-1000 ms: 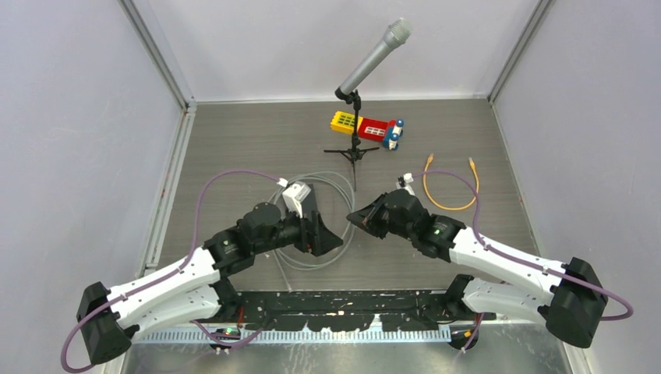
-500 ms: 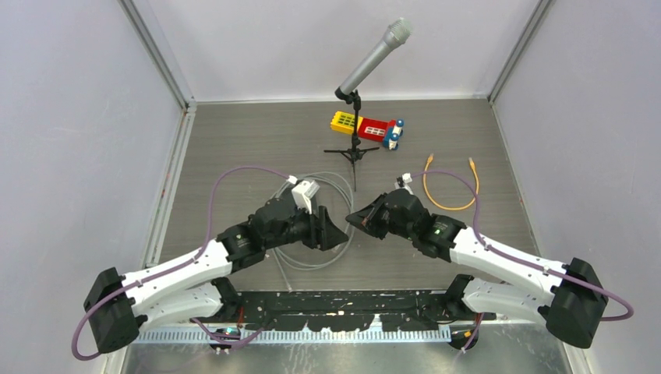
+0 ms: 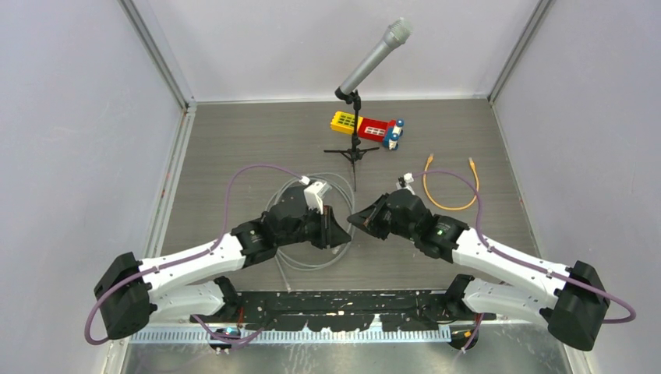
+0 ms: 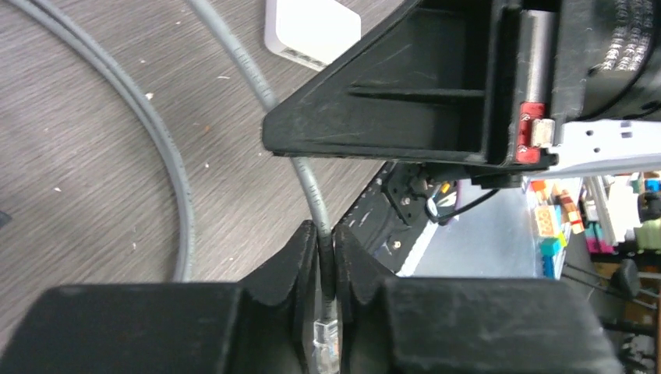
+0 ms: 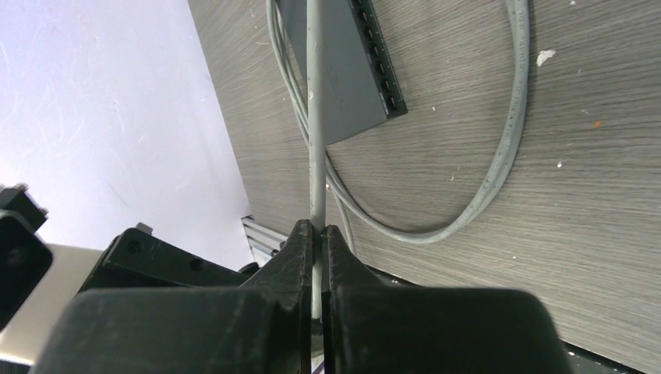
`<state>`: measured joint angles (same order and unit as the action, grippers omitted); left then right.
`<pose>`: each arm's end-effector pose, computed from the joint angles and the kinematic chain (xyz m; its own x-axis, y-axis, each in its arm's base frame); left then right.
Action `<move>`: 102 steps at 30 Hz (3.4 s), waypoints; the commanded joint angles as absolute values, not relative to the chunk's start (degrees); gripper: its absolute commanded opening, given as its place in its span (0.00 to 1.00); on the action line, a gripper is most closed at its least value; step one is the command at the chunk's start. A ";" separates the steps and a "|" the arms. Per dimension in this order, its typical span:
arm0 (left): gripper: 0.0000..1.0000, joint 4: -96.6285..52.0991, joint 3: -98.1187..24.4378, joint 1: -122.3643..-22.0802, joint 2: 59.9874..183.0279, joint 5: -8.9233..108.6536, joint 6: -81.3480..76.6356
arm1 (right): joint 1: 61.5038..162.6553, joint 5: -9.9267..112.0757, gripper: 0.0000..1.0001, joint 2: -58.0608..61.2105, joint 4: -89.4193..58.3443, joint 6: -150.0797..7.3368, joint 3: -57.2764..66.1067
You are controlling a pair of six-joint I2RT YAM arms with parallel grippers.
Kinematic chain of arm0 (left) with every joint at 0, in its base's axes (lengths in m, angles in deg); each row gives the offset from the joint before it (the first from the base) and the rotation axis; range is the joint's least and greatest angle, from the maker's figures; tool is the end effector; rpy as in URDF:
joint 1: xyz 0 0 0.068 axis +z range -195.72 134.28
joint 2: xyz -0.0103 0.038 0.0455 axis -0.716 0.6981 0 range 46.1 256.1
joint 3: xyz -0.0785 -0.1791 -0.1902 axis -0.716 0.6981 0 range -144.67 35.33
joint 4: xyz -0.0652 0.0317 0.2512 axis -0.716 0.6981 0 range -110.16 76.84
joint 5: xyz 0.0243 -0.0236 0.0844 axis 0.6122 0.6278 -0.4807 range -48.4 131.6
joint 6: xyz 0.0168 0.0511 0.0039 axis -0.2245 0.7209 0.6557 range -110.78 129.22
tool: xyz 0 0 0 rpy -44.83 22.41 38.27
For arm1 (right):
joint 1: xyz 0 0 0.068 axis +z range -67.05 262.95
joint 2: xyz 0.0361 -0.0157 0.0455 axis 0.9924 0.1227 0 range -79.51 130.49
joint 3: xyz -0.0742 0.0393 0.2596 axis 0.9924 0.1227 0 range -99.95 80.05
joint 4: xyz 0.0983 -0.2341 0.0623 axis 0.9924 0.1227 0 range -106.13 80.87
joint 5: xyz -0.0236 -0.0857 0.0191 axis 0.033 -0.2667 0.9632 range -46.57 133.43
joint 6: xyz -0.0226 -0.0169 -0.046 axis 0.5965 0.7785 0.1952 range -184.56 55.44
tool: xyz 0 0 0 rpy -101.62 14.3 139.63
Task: Insert the plug into the switch port
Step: Pick up the connector from the center of the board.
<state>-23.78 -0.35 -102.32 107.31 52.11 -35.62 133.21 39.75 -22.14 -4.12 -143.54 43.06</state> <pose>0.1273 -0.2048 0.2527 -0.7902 -0.0612 -0.6098 0.5031 0.5033 -0.7025 0.1428 0.1681 0.2480 -0.7846 0.5885 -0.1951 0.1962 0.5342 0.8222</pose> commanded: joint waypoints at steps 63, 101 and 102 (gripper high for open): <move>0.00 -3.72 -14.24 -102.32 84.25 29.48 -85.86 | 134.26 68.57 0.54 -12.28 -81.51 -37.01 49.20; 0.97 -2.42 -12.33 -102.32 78.87 26.50 -81.98 | 134.73 71.02 0.00 -5.35 -77.52 -34.56 42.24; 0.99 -0.60 -13.17 -102.31 78.09 25.56 -80.50 | 134.67 70.17 0.00 -6.53 -76.66 -34.07 43.30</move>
